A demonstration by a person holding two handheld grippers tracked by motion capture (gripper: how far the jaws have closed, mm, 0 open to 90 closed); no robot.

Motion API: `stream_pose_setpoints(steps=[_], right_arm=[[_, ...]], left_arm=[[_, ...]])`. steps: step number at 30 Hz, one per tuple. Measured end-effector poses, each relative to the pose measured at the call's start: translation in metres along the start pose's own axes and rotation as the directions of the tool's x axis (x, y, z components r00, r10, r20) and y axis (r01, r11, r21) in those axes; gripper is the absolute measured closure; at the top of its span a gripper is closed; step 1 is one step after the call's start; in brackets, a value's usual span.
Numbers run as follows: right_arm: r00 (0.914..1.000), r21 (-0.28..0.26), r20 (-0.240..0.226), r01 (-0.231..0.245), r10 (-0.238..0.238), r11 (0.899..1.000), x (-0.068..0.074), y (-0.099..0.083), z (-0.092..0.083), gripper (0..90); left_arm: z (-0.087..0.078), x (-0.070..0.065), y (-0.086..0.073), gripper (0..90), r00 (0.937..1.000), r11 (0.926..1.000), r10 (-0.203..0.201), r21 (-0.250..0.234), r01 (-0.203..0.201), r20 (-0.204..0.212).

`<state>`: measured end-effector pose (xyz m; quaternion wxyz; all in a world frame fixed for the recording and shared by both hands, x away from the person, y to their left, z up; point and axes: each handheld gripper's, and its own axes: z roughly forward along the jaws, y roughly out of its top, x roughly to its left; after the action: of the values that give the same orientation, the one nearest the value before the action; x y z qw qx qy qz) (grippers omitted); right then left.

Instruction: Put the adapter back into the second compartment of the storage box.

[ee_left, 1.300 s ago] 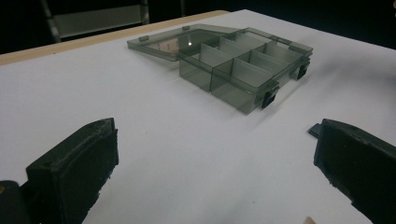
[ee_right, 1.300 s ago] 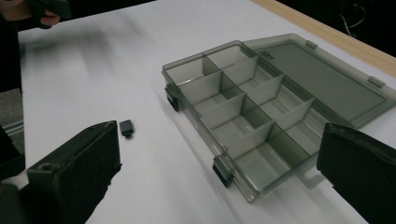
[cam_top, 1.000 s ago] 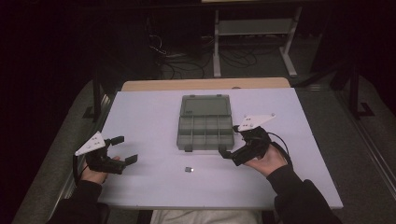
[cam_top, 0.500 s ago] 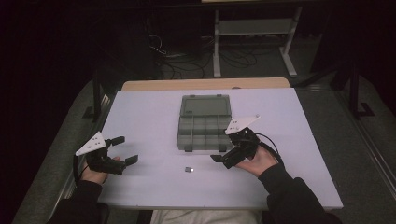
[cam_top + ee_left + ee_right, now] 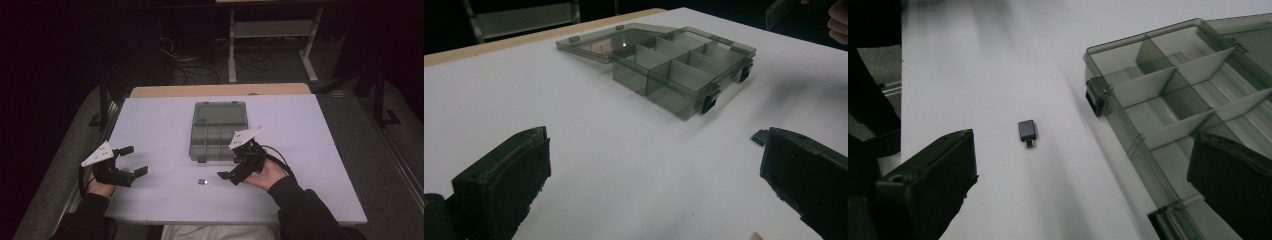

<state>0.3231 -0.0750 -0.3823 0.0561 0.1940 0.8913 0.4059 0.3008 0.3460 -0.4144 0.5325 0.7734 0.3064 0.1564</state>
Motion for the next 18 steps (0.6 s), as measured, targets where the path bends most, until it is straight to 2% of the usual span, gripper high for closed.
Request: stream_pose_setpoints(steps=[18], right_arm=[[0.9981,0.039,-0.053,0.032,-0.029,0.999,0.009,0.005,0.028,0.0]], left_arm=[[-0.001,0.0,0.0,0.0,0.9999,1.0,0.003,-0.007,-0.003,-0.01]])
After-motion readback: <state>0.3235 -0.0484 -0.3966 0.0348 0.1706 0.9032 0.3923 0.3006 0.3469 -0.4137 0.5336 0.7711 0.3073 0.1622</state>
